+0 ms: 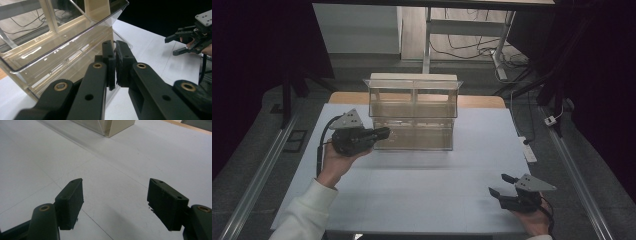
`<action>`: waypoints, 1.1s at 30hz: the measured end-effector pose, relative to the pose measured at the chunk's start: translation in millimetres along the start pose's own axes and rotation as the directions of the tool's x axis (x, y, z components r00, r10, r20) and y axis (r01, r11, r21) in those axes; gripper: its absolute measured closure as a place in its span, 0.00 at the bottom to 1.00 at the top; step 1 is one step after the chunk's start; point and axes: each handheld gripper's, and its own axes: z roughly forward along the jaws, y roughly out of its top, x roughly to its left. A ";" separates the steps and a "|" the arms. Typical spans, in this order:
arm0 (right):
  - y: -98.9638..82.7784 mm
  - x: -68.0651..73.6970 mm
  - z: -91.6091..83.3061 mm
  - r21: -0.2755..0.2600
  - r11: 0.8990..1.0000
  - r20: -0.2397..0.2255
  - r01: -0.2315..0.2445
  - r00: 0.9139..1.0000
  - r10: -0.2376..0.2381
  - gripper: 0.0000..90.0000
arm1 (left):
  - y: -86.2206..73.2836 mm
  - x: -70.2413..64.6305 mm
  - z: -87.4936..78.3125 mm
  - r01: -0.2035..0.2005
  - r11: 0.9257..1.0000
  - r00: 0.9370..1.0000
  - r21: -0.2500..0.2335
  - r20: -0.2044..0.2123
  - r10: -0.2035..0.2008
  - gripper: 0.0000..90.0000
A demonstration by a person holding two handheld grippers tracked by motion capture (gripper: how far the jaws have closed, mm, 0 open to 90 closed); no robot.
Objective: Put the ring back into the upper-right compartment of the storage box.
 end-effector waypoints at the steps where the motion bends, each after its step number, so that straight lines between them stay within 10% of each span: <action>1: 0.0 -0.1 0.0 0.000 1.000 0.000 0.000 1.000 0.000 0.32 | 0.8 -0.2 0.3 -0.004 1.000 1.000 0.001 0.000 0.004 0.95; 33: 1.4 1.3 -1.3 -0.016 1.000 0.003 0.009 1.000 -0.008 0.33 | 24.0 -9.5 18.5 -0.028 1.000 0.999 -0.008 0.030 0.028 0.95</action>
